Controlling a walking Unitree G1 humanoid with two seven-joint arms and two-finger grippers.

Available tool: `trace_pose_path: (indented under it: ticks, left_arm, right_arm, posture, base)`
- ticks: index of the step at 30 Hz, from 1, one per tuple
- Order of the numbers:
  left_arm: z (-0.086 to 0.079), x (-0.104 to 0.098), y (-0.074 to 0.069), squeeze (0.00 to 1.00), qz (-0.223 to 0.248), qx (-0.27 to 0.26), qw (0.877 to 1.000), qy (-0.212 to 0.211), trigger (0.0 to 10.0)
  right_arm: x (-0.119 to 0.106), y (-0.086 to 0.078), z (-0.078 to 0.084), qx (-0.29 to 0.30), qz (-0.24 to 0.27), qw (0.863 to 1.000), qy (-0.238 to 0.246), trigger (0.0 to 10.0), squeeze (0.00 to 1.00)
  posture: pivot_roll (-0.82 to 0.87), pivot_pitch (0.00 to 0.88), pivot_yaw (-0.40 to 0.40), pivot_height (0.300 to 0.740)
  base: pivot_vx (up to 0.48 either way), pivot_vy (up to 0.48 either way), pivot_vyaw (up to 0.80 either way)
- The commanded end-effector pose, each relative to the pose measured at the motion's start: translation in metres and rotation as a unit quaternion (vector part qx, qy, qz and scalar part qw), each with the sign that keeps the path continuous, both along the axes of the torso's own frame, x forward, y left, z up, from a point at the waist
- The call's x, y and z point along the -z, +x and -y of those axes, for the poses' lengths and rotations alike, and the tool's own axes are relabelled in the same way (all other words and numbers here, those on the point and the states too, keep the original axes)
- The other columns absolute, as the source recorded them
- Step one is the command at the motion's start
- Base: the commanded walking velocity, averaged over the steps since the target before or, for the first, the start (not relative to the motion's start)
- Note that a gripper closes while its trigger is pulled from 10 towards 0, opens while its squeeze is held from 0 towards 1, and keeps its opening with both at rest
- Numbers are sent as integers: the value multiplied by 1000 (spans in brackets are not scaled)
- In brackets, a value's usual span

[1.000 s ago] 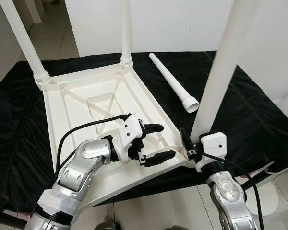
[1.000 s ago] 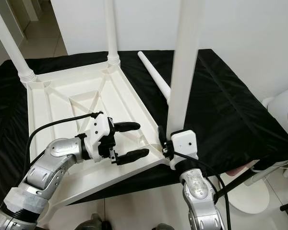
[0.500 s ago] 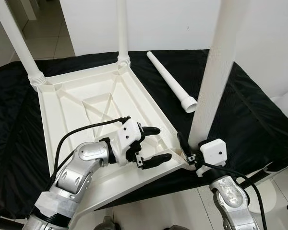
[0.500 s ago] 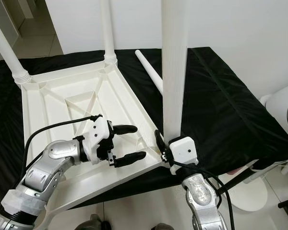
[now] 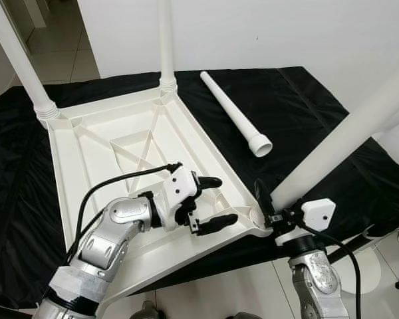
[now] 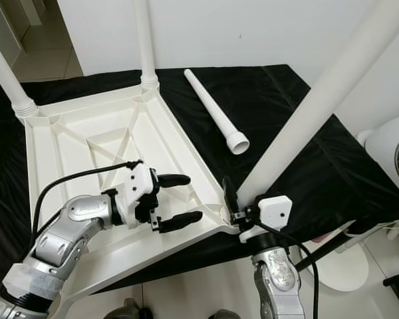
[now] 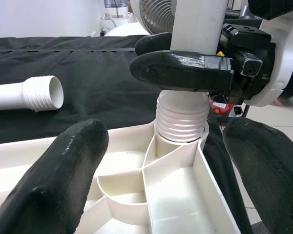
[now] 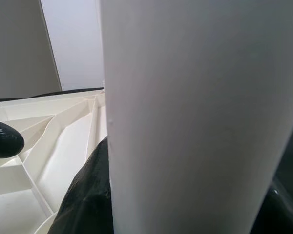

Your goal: Building children table

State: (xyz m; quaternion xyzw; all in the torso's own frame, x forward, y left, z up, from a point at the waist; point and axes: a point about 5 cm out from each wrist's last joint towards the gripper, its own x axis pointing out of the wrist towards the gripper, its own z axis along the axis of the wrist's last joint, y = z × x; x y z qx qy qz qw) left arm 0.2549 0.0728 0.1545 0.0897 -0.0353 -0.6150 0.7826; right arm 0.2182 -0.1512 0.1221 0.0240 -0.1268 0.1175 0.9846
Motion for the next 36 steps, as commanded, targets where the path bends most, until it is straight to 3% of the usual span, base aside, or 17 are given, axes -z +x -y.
trace_pose_path:
  ticks: [1, 5, 12, 19, 21, 22, 27, 36]
  left_arm:
    - [-1, 3, 1, 0, -1, -19, 1000, 4, 10000]
    - [0, 2, 2, 0, 0, -19, 1000, 3, 10000]
    - [2, 1, 0, 0, 0, -18, 1000, -2, 10000]
    - [3, 0, 0, 0, 1, -18, 1000, -5, 10000]
    - [3, 0, -1, 0, 1, -19, 1000, -5, 10000]
    - [3, 0, -1, 0, 0, -19, 1000, -6, 10000]
    - [3, 1, -3, 0, -1, -21, 1000, -6, 10000]
    - [2, 1, -5, 0, -1, -24, 1000, -7, 10000]
  right_arm:
    - [25, -3, -1, 0, -71, 998, 1, 10000, 0]
    - [28, 6, 1, 18, -103, 994, -17, 10000, 0]
    - [26, 18, 0, 20, -146, 989, -7, 10000, 0]
    - [23, 22, -4, 2, -147, 989, -33, 10000, 0]
    - [22, 24, -4, -5, -146, 987, -60, 10000, 0]
    - [20, 24, -5, -14, -132, 986, -105, 10000, 0]
    - [21, 23, -8, -30, -115, 980, -160, 10000, 0]
    - [20, 19, -14, -48, -100, 978, -177, 10000, 0]
  posture:
    - [1, 25, 30, 740]
    - [1, 27, 29, 740]
    - [-3, 25, 19, 740]
    - [-2, 27, 16, 740]
    - [1, 29, 12, 740]
    - [2, 29, 10, 740]
    - [7, 30, 3, 740]
    - [10, 33, -4, 740]
  base:
    - [0, 0, 0]
    - [0, 0, 0]
    - [0, 0, 0]
    - [0, 0, 0]
    - [0, 0, 0]
    - [0, 0, 0]
    - [0, 0, 0]
    - [0, 0, 0]
